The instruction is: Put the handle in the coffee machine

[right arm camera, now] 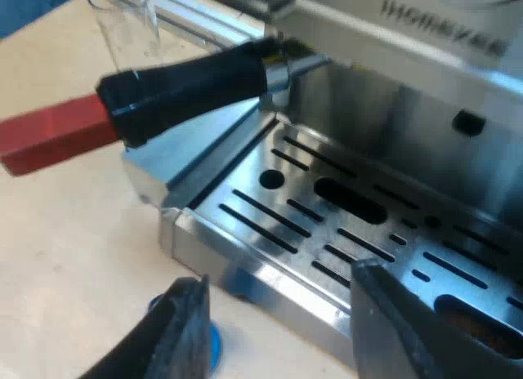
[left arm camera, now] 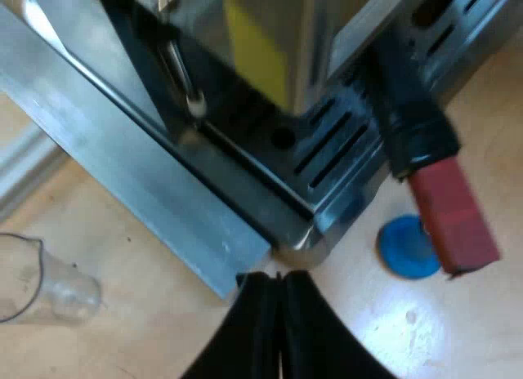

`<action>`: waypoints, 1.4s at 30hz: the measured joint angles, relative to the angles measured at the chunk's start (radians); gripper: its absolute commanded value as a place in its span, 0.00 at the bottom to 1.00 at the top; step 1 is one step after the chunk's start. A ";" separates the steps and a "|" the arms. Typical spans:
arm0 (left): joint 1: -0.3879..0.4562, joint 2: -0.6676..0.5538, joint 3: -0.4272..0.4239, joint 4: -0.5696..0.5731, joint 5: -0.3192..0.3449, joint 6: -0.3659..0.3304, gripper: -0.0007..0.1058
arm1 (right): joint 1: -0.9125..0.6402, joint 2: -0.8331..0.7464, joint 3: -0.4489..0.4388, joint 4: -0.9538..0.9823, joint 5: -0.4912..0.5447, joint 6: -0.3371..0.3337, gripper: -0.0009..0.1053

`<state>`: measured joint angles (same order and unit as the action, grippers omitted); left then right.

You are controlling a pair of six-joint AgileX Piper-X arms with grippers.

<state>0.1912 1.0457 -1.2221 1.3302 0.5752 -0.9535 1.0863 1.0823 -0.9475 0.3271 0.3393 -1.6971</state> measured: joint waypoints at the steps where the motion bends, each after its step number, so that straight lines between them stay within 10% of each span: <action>1: 0.000 -0.010 0.001 0.000 0.000 -0.008 0.01 | 0.000 -0.010 0.000 0.006 -0.010 0.000 0.41; 5: 0.000 -0.042 0.001 -0.005 0.000 -0.047 0.01 | 0.000 -0.044 0.000 0.010 -0.036 0.000 0.42; 8: 0.000 -0.077 0.001 -0.007 0.005 -0.096 0.01 | 0.009 -0.067 0.000 0.012 -0.050 -0.005 0.63; 26: 0.000 -0.124 0.104 -0.028 -0.031 -0.215 0.01 | 0.129 -0.086 0.000 -0.077 0.050 -0.105 0.63; 42: -0.193 -0.122 0.151 -0.228 -0.319 -0.339 0.01 | 0.129 -0.086 0.000 -0.077 0.050 -0.105 0.63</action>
<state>-0.0015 0.9235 -1.0708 1.1027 0.2562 -1.2922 1.2149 0.9958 -0.9475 0.2504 0.3893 -1.8020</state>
